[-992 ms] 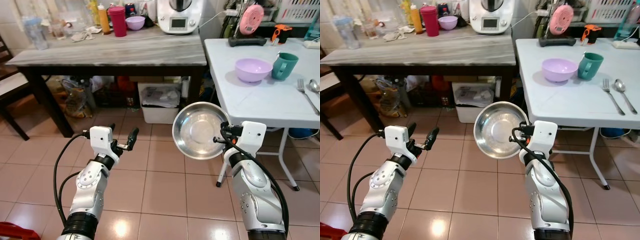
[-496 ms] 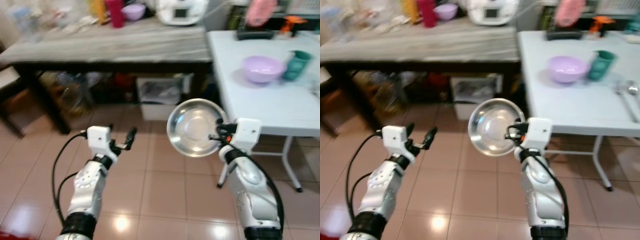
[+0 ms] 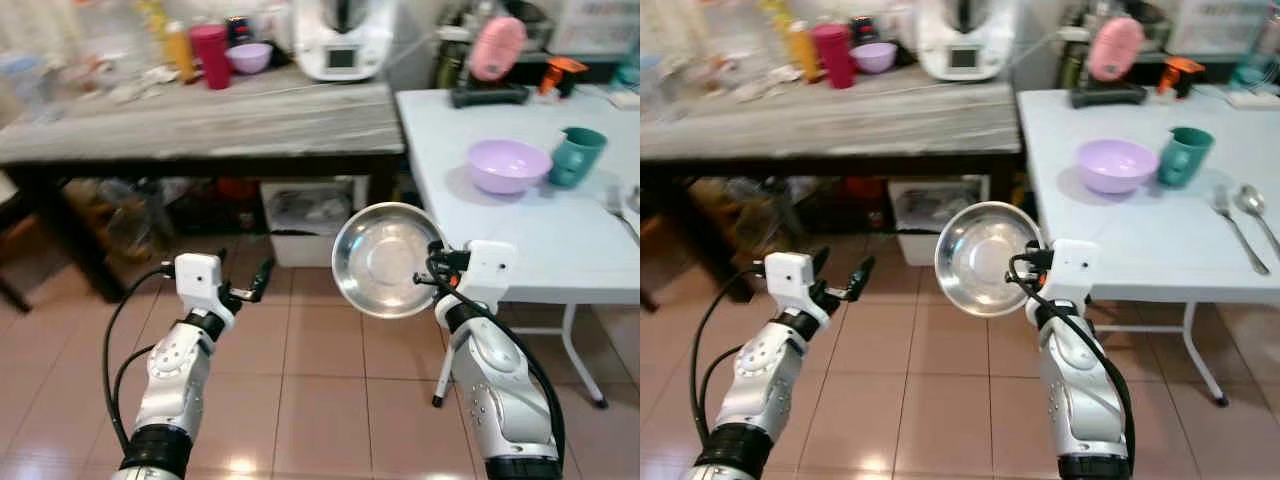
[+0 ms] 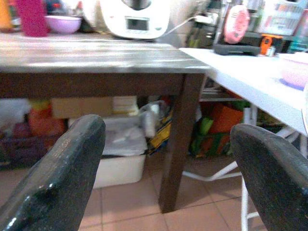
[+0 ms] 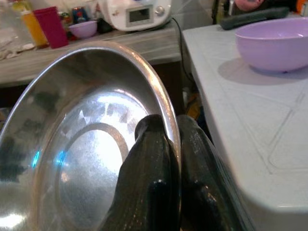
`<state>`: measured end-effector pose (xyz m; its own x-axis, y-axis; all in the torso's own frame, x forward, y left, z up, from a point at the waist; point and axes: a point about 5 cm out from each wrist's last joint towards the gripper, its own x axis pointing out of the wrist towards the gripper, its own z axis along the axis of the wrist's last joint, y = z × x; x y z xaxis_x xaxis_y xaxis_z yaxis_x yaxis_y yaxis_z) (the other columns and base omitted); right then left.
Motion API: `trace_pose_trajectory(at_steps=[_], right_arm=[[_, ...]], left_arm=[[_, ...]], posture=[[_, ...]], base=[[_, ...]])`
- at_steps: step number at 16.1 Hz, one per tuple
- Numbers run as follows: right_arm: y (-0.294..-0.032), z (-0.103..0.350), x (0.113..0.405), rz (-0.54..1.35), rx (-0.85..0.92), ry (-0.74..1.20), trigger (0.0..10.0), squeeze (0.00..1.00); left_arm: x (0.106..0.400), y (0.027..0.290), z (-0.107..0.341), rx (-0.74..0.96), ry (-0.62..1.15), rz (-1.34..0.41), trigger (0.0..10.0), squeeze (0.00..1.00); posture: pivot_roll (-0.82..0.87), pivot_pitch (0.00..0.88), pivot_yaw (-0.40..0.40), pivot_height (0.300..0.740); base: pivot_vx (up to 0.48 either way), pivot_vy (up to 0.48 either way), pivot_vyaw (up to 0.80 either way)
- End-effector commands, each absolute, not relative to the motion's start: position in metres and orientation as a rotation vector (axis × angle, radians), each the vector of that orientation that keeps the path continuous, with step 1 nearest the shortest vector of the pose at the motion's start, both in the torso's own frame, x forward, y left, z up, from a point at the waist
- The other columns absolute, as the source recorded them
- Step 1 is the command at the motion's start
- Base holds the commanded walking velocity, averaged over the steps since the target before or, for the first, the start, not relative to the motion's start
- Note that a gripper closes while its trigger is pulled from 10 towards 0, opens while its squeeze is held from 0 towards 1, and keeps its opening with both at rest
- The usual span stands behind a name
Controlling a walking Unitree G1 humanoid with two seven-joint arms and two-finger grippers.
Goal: Setting the table
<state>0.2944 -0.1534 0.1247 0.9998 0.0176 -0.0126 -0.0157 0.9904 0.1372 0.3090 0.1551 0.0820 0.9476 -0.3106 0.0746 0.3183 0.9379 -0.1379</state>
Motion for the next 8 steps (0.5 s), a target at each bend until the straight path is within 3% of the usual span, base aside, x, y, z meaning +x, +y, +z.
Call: trace_pose_trajectory(at_steps=[1,5,8], right_arm=[[-0.16,0.129,0.295,-0.006,0.131,-0.01,10.0,0.0],[-0.159,0.129,0.295,-0.004,0.13,-0.015,10.0,0.0],[-0.161,0.131,0.292,0.0,0.091,-0.041,10.0,0.0]], left_arm=[[0.311,0.147,0.084,-0.149,-0.059,-0.349,10.0,0.0],[0.311,0.152,0.084,-0.135,-0.055,-0.316,10.0,0.0],[0.306,0.172,0.081,-0.096,-0.055,-0.188,10.0,0.0]], posture=[[-0.28,0.02,0.053,0.74],[-0.28,0.017,0.053,0.74],[-0.26,0.023,0.052,0.74]], base=[[0.371,0.0,0.0],[0.358,0.0,0.0],[0.0,0.0,0.0]])
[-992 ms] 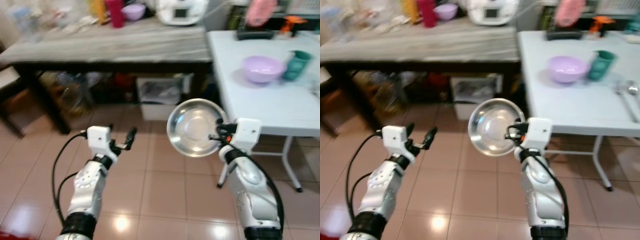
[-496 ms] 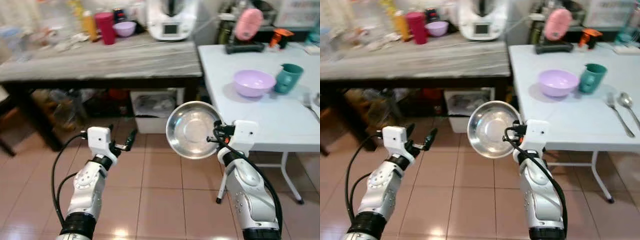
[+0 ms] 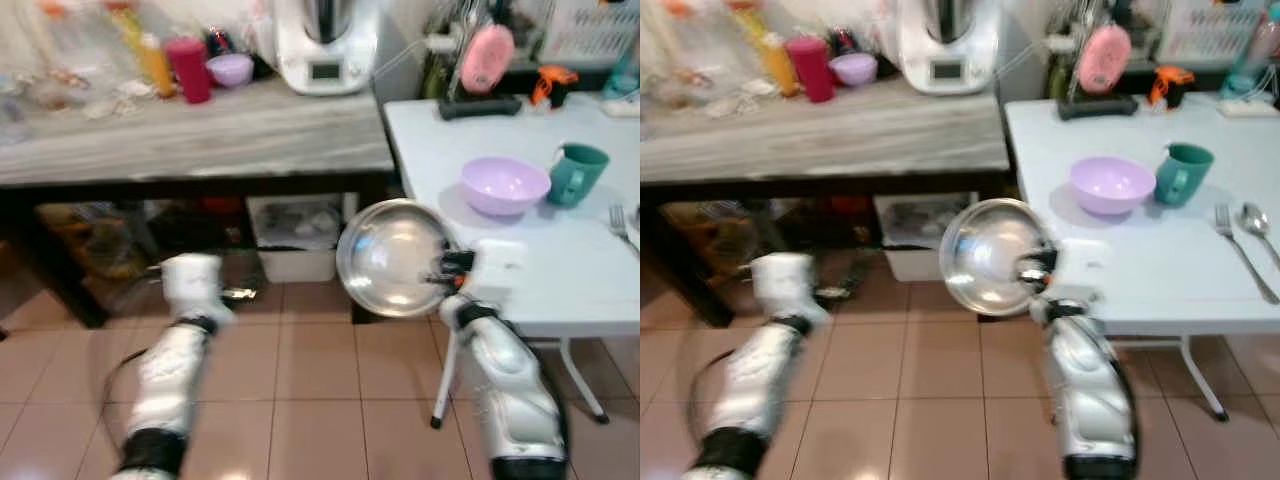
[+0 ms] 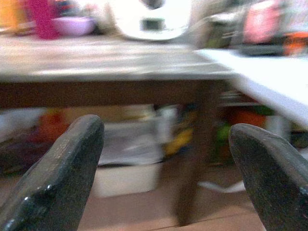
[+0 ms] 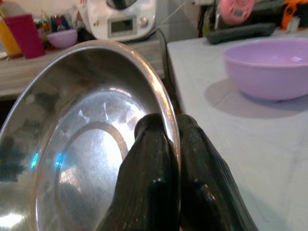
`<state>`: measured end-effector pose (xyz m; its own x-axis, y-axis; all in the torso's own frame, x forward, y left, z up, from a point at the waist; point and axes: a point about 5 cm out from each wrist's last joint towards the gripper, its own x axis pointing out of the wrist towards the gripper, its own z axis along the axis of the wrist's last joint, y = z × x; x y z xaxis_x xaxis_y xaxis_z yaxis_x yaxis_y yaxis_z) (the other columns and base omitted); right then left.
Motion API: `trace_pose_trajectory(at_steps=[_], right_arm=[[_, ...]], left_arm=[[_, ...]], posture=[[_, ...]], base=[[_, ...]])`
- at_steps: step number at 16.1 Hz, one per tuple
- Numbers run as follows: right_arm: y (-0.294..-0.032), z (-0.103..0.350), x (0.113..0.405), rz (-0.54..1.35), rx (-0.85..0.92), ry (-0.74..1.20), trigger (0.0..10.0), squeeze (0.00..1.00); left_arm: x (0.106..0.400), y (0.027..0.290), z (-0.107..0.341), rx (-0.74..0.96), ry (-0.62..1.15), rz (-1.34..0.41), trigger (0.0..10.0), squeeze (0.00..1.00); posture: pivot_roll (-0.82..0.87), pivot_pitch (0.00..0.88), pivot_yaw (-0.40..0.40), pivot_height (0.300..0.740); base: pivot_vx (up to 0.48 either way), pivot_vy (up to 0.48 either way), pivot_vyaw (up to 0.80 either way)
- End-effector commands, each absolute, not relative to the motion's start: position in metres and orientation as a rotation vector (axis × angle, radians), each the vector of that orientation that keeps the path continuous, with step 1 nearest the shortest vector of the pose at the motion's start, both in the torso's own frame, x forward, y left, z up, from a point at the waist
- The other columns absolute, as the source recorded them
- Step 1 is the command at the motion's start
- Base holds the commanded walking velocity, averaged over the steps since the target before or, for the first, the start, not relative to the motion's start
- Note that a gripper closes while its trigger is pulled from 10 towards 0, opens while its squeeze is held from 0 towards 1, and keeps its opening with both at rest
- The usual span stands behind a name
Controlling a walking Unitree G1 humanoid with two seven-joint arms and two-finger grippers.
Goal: Setting the table
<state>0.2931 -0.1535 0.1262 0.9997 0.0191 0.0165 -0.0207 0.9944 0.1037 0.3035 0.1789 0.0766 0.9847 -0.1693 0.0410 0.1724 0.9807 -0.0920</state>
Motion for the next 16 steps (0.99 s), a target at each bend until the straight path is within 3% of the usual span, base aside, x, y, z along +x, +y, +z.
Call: trace_pose_trajectory(at_steps=[1,5,6,8,11,16], right_arm=[[-0.162,0.132,0.291,0.0,0.079,-0.052,10.0,0.0],[-0.163,0.131,0.285,0.0,0.069,-0.066,10.0,0.0],[-0.164,0.13,0.281,0.002,0.07,-0.067,10.0,0.0],[-0.161,0.13,0.277,0.018,0.081,-0.074,10.0,0.0],[-0.157,0.127,0.274,0.031,0.085,-0.06,10.0,0.0],[-0.158,0.128,0.275,0.02,0.09,-0.064,10.0,0.0]], left_arm=[[0.299,0.183,0.077,-0.064,-0.037,-0.131,10.0,0.0],[0.271,0.205,0.062,0.0,0.022,-0.065,10.0,0.0],[0.25,0.211,0.052,0.023,0.066,-0.089,10.0,0.0],[0.238,0.212,0.049,0.039,0.081,-0.136,10.0,0.0],[0.24,0.214,0.05,0.017,0.082,-0.139,10.0,0.0],[0.246,0.207,0.05,-0.006,0.09,-0.184,10.0,0.0]], posture=[[-0.26,0.024,0.052,0.74],[-0.23,0.041,0.049,0.74],[-0.23,0.045,0.047,0.74],[-0.22,0.053,0.041,0.74],[-0.22,0.055,0.041,0.74],[-0.23,0.049,0.051,0.74]], base=[[0.0,0.0,0.0],[0.0,0.0,0.0],[0.0,0.0,0.0],[0.0,0.0,0.0],[0.0,0.0,0.0],[0.0,0.356,-0.4]])
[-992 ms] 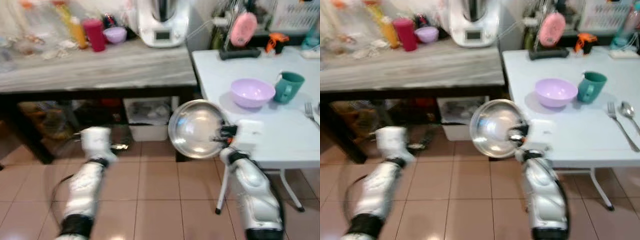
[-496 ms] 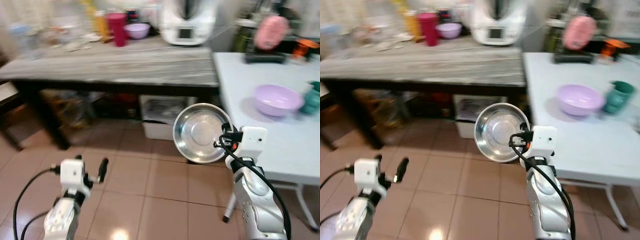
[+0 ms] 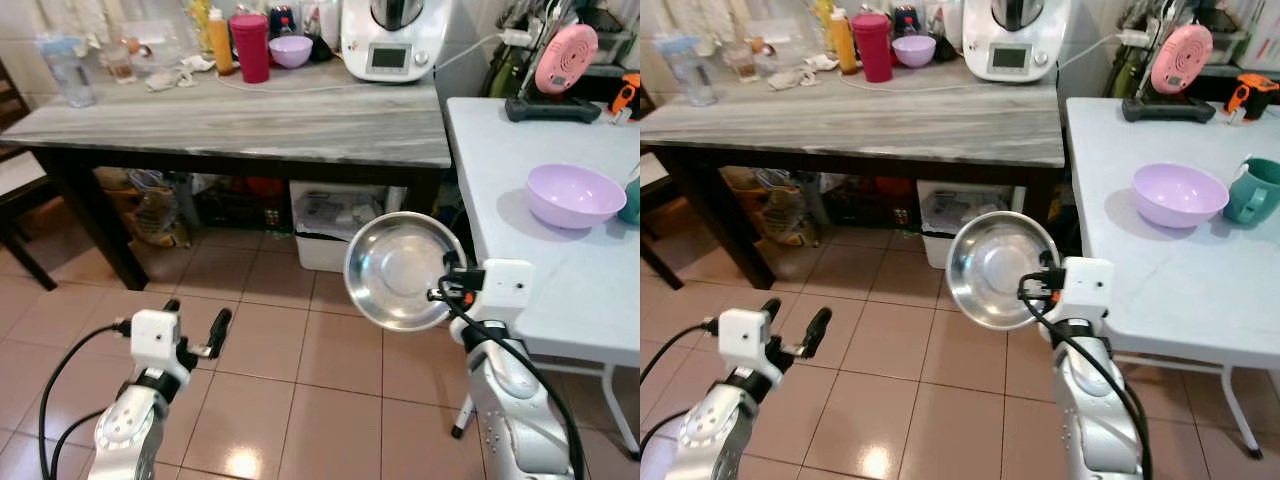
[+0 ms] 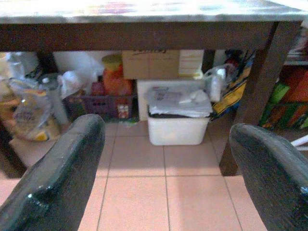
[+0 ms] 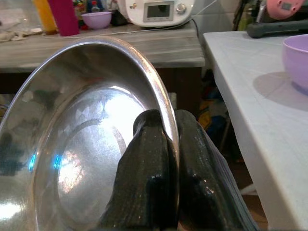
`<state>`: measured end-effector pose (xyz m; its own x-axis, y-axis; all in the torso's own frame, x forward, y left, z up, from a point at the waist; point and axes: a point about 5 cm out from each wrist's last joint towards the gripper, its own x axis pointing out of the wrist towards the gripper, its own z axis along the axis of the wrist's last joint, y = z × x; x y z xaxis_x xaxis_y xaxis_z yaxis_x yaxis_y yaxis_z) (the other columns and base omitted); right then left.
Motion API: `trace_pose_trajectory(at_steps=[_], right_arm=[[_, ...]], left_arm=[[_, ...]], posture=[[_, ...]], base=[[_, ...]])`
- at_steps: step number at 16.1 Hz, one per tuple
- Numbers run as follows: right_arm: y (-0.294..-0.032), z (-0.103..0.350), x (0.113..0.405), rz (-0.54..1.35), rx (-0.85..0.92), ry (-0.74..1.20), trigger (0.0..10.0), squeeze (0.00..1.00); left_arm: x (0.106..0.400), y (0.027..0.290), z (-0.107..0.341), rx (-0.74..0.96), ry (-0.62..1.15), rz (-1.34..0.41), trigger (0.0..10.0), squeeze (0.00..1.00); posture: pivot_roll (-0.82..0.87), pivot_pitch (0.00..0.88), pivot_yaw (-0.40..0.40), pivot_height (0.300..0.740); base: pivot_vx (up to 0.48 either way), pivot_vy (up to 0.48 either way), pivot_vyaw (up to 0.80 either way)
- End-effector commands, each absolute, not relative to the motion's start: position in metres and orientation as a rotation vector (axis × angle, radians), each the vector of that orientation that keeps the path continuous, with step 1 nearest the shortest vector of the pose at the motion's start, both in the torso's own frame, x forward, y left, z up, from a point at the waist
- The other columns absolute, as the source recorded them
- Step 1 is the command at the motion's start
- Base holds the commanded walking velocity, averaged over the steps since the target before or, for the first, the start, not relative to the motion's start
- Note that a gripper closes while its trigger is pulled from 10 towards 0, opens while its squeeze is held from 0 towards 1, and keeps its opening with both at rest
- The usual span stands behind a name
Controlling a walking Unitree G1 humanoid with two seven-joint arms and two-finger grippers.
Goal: Setting the table
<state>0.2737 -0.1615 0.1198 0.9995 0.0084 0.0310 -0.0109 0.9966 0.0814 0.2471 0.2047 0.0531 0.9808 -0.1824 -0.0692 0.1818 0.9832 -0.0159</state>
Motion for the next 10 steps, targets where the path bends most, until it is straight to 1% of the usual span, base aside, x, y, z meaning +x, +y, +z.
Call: trace_pose_trajectory(at_steps=[1,4,10], right_arm=[[-0.1578,0.1276,0.275,0.017,0.091,-0.065,10.0,0.0],[-0.1577,0.1278,0.2752,0.014,0.092,-0.067,10.0,0.0],[-0.1578,0.1301,0.2776,0.017,0.09,-0.074,10.0,0.0]], left_arm=[[0.2468,0.2066,0.0487,-0.007,0.092,-0.186,10.0,0.0],[0.249,0.2044,0.0469,-0.017,0.096,-0.193,10.0,0.0],[0.2529,0.1974,0.0447,-0.037,0.094,-0.209,10.0,0.0]], posture=[[-0.23,0.047,0.054,0.74],[-0.24,0.047,0.055,0.74],[-0.24,0.045,0.052,0.74]], base=[[0.0,0.45,-0.51],[0.0,0.48,-0.48],[0.0,0.48,0.0]])
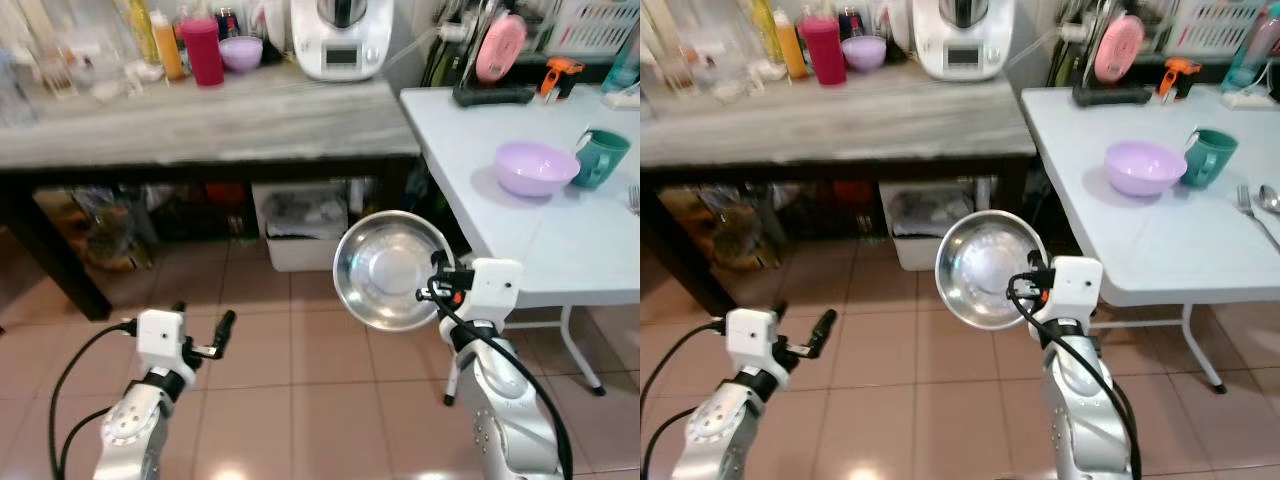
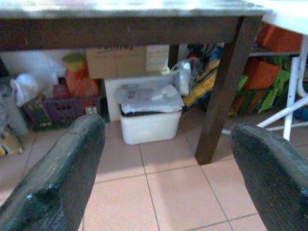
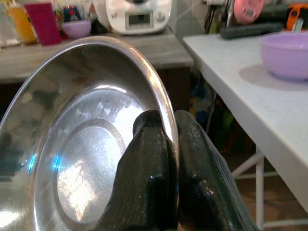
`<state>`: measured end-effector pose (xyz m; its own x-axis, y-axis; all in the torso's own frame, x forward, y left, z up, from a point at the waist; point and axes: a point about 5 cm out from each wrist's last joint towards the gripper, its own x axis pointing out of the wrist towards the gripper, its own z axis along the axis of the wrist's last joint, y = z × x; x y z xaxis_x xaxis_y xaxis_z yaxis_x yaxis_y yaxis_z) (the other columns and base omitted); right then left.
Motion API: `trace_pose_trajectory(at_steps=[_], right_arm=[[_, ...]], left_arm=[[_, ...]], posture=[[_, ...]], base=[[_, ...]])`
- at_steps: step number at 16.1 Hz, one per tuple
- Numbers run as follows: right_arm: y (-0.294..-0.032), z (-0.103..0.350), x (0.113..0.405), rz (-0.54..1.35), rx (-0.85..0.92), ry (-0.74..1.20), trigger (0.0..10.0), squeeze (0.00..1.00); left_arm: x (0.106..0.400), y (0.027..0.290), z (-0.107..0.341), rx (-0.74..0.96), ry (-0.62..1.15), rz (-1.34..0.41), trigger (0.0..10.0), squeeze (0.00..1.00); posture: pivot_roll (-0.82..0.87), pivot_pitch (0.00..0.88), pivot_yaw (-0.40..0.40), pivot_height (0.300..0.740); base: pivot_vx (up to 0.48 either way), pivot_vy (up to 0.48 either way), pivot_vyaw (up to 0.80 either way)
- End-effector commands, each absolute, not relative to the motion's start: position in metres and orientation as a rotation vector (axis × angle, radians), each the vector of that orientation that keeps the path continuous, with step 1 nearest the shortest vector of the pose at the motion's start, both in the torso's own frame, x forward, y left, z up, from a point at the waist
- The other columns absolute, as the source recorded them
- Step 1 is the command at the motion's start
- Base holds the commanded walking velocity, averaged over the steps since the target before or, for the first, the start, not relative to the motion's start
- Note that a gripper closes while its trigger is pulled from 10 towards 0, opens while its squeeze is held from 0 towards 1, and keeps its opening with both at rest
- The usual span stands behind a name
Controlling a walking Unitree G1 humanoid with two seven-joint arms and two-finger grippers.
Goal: Setting the table
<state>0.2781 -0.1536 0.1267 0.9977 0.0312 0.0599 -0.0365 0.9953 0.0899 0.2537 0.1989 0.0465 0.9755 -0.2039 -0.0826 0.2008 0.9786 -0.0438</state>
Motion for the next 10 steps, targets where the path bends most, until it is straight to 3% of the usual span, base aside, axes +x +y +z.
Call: trace_pose_trajectory(at_steps=[1,6,10], right_arm=[[-0.158,0.131,0.278,0.017,0.091,-0.077,10.0,0.0],[-0.155,0.13,0.279,0.029,0.094,-0.08,10.0,0.0],[-0.155,0.13,0.279,0.034,0.087,-0.083,10.0,0.0]], left_arm=[[0.254,0.196,0.045,-0.042,0.091,-0.213,10.0,0.0],[0.257,0.194,0.045,-0.038,0.084,-0.202,10.0,0.0],[0.26,0.186,0.055,-0.061,0.057,-0.225,10.0,0.0]], posture=[[-0.24,0.042,0.052,0.74],[-0.24,0.04,0.056,0.74],[-0.24,0.04,0.055,0.74]], base=[[0.0,0.48,0.0],[0.0,0.435,0.0],[0.0,0.0,0.0]])
